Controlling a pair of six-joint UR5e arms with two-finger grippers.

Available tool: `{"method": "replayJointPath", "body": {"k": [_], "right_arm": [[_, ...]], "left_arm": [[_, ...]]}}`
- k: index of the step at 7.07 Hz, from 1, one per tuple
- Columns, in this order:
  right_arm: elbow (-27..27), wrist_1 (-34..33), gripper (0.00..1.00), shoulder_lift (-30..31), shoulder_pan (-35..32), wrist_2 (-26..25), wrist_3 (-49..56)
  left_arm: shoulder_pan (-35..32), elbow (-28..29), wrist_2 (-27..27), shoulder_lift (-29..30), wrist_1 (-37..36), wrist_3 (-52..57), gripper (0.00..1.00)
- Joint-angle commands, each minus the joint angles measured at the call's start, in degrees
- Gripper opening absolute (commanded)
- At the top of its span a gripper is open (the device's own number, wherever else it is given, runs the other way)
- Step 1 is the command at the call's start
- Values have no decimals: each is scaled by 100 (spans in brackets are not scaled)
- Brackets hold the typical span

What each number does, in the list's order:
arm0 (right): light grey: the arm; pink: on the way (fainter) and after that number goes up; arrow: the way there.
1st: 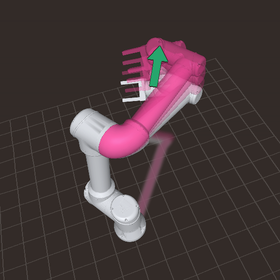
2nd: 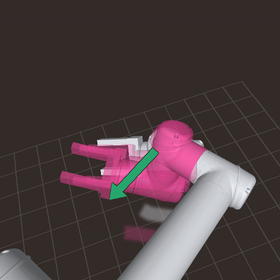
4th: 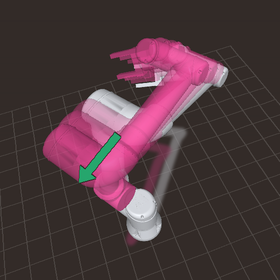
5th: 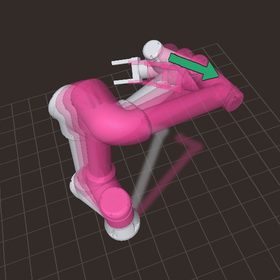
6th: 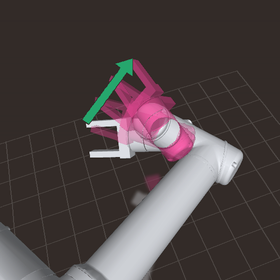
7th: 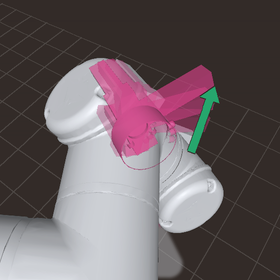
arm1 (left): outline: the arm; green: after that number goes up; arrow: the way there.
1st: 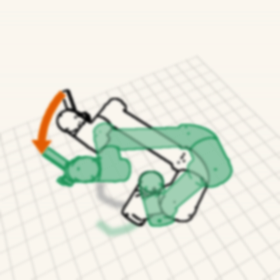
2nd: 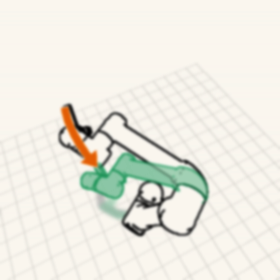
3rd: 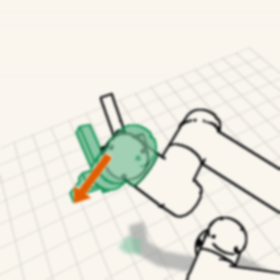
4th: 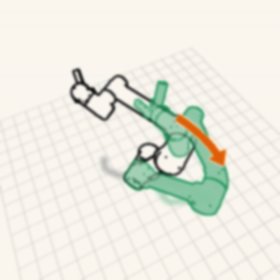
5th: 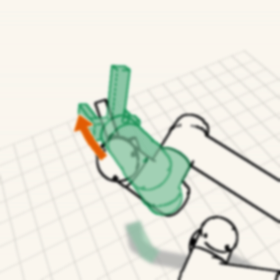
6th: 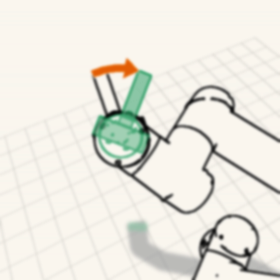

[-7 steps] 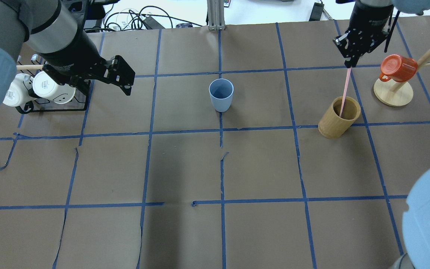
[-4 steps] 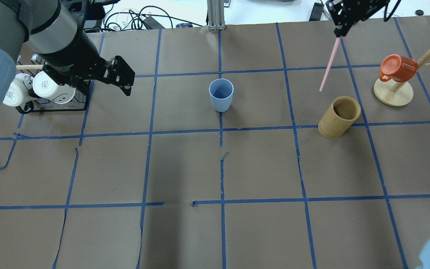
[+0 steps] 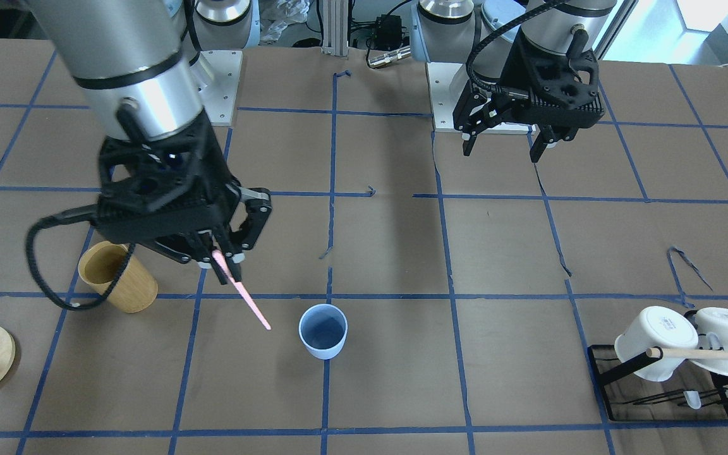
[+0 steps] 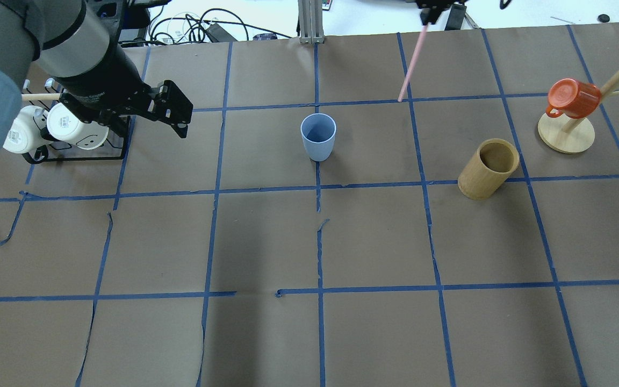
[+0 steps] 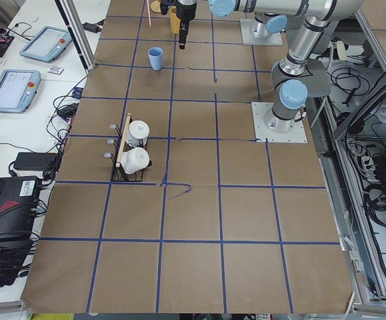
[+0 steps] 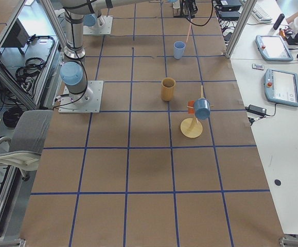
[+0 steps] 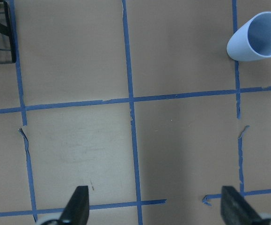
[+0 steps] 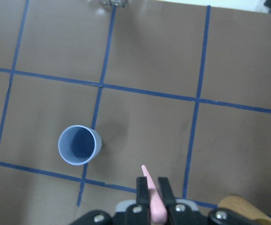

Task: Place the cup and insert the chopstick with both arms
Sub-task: 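Lift the pink chopstick out with the right gripper and carry it toward the blue cup, then lower the pink chopstick into the light blue cup with the right gripper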

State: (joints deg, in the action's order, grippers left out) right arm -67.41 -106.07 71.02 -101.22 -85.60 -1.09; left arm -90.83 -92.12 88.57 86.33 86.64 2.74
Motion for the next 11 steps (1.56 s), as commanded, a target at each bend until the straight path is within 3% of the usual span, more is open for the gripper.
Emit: {"method": "replayJointPath", "body": {"k": [1,3,11], "right_arm": [[-88,-431,0,-272,-363,-194,-357],[-595,-904,0,-343,-460,-256,-383],[-1038,-1100,0,-677,-610,-309,-488]], "left_arm": [[4,1,3,-11,2,-2,100],[4,1,11,-11,2,7,100],[13,-8,20,-38,2,7,100]]}}
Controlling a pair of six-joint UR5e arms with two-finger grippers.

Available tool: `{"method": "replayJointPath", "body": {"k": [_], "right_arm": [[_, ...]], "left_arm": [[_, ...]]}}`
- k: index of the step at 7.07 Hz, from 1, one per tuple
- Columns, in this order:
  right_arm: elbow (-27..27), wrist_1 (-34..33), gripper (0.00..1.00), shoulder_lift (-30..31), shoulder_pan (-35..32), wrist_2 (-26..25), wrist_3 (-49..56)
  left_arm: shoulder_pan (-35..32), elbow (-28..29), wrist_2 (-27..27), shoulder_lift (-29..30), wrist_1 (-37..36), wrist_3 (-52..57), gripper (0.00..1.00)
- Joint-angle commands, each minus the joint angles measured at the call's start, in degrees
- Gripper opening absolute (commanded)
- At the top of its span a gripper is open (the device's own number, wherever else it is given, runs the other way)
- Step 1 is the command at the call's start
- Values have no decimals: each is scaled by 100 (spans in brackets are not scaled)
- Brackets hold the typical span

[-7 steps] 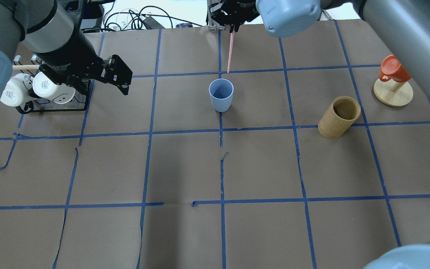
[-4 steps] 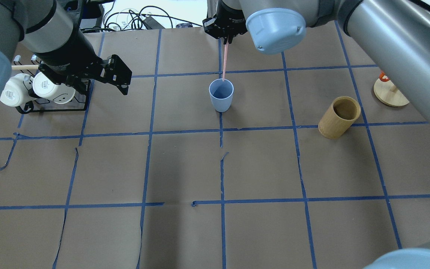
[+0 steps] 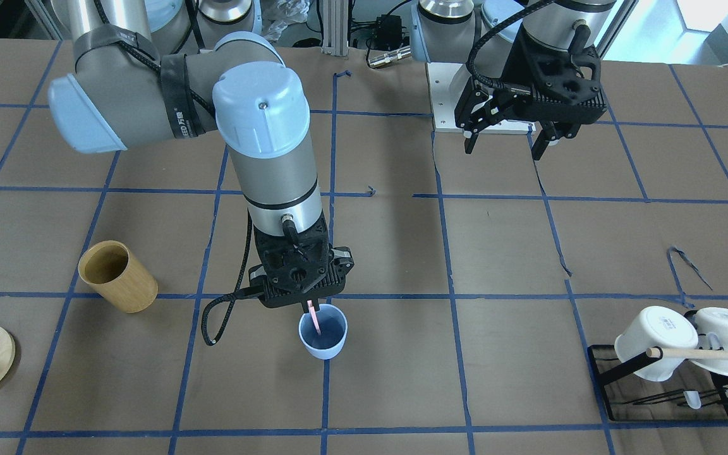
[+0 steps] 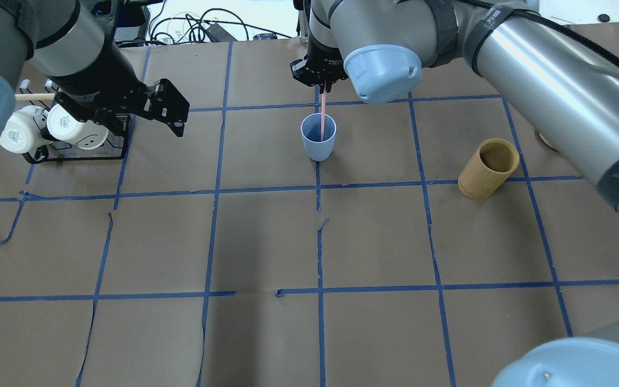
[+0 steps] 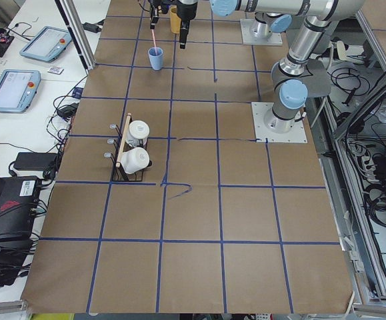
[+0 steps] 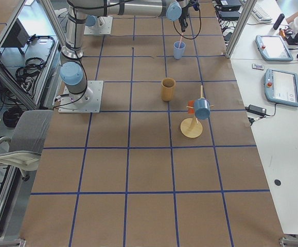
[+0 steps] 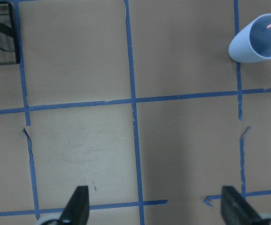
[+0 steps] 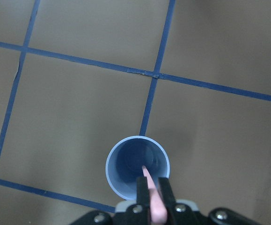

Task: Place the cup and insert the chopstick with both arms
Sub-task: 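Lower the pink chopstick into the light blue cup with the right gripper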

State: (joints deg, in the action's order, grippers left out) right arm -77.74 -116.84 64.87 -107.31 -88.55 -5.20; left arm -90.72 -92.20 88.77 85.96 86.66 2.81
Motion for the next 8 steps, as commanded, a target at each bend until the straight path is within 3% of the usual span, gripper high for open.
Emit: {"method": "replayJointPath", "body": {"k": [1,2,3,4,5,7,8], "right_arm": [[-13,-215,51,-71,8,-31,-95],[48,-312,84,-62,8,-23,-174],[232,-287,88,-18,148,38,-183],[608,165,94,17,445,48,-140],[942,831,94,78,709,57,-113],[832,1729,92,384,1393,-23,271],[640,1821,89,665,1676,47,787]], "left_arm": [[-7,0,0,0,0,0,100],[-7,0,-9,0,0,0,100],[-7,-9,0,0,0,0,100],[-7,0,-9,0,0,0,100],[1,0,-18,0,0,0,100],[10,0,-18,-9,0,0,100],[10,9,-18,-9,0,0,100]]}}
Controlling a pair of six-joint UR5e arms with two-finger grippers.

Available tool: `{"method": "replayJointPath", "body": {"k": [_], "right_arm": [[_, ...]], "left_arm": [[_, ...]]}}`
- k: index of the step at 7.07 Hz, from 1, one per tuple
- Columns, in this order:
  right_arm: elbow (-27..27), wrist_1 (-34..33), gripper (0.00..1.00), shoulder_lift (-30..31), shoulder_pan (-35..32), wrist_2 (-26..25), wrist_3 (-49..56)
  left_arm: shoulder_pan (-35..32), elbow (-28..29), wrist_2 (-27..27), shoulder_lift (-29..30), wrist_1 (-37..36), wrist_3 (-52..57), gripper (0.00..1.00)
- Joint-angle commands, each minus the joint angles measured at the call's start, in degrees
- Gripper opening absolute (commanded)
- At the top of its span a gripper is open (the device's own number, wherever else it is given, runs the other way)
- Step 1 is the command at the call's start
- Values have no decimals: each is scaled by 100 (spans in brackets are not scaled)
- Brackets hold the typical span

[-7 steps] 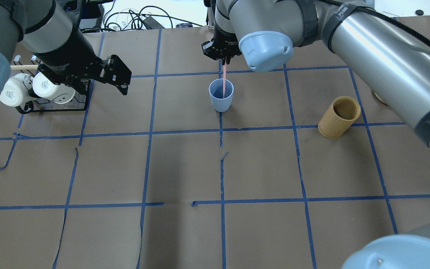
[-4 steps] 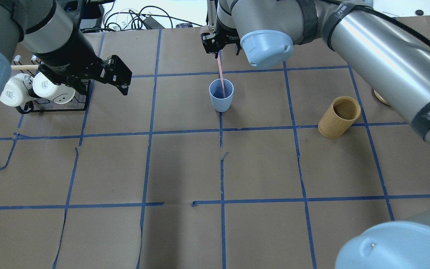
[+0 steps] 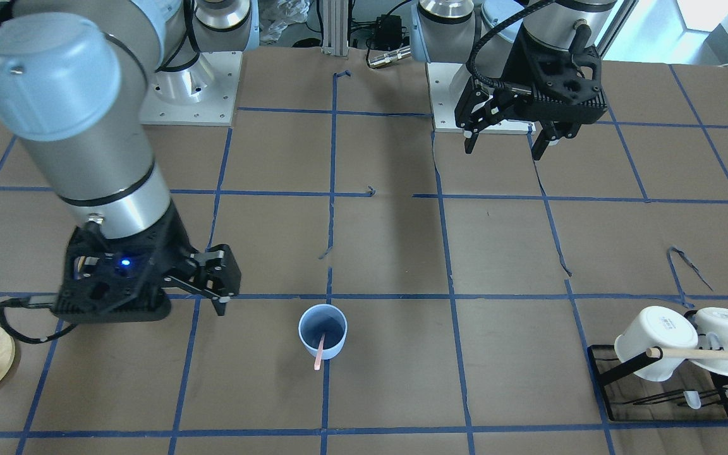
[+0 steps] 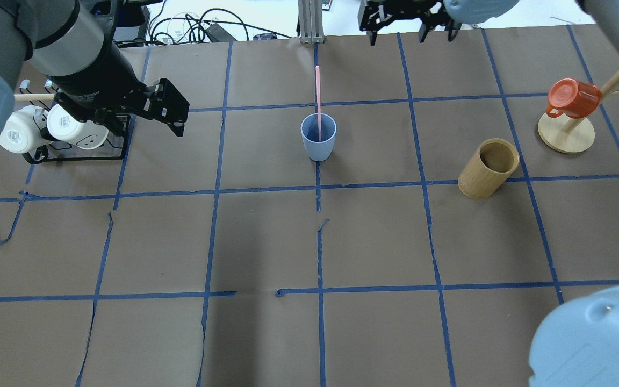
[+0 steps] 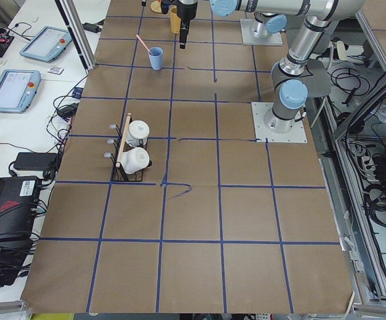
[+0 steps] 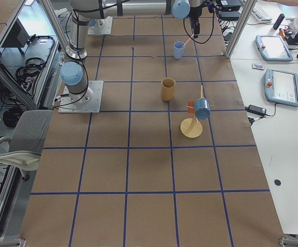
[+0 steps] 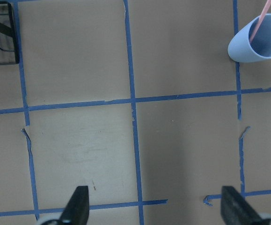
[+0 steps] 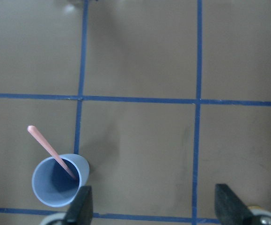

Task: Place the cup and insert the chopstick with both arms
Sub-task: 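Open the right gripper and raise it away from the blue cup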

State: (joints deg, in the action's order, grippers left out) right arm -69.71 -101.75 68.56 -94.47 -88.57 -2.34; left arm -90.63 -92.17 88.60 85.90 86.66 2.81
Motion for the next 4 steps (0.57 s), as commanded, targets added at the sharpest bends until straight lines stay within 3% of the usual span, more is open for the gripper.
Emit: {"method": "replayJointPath", "body": {"k": [1,2,3,4], "right_arm": [[-444,471,89,733,455,7,767],[-743,646,91,1120,499,-45,944],[-937,1205,100,1690,430,15,885],[-1113,1567,100,2087,377,7,875]], "left_arm": [[1,-3,8,-12,0,0,100],[1,-3,8,-12,0,0,100],[1,-12,8,-12,0,0,100],[1,-3,8,-12,0,0,100]]}}
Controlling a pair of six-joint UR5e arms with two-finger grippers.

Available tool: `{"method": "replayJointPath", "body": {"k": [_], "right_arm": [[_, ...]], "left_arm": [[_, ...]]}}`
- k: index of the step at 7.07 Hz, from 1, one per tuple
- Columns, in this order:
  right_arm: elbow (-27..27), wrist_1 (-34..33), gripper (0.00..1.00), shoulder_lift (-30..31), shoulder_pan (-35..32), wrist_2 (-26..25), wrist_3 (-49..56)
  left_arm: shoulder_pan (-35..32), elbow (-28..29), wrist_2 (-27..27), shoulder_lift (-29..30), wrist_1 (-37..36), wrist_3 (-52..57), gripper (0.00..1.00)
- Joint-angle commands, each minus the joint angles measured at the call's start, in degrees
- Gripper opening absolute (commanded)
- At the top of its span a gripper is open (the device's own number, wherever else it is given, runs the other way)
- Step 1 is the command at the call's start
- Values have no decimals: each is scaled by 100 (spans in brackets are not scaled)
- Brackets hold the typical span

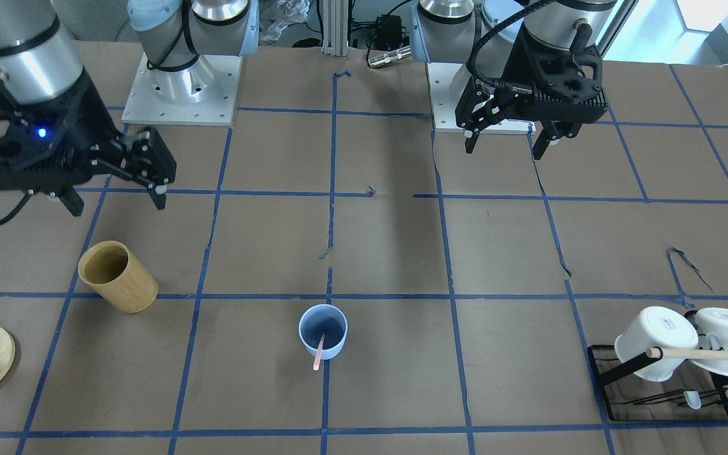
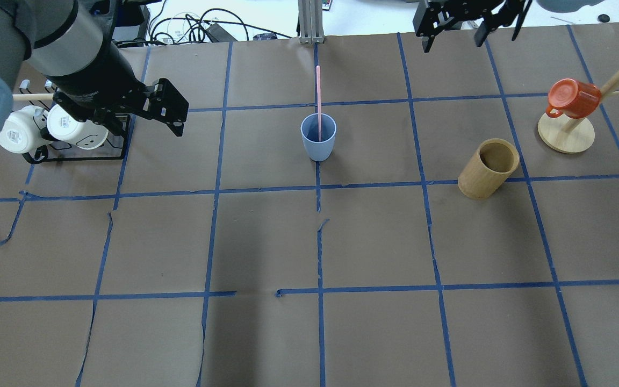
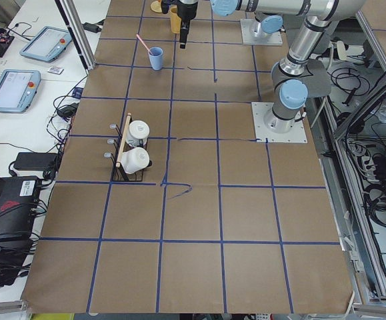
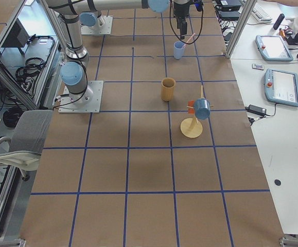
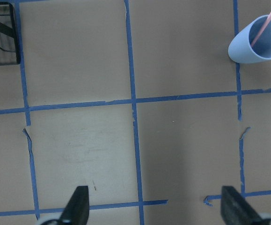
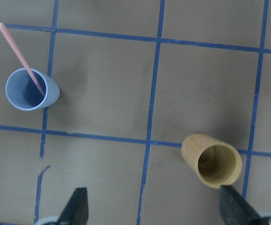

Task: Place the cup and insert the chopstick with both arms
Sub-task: 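Open the right gripper and raise it away from the blue cup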

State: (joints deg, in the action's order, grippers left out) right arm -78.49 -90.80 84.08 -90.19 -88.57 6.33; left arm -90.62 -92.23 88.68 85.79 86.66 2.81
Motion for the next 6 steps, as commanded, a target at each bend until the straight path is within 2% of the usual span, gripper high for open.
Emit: {"method": "replayJointPath", "body": {"k": [1,6], "right_arm": [[-367,406,100,565,-43,50,87],[-342,362,100,540,-33,41,88]], "left_arm": [[0,4,1,0,0,0,100],[0,4,1,0,9,0,100]]}}
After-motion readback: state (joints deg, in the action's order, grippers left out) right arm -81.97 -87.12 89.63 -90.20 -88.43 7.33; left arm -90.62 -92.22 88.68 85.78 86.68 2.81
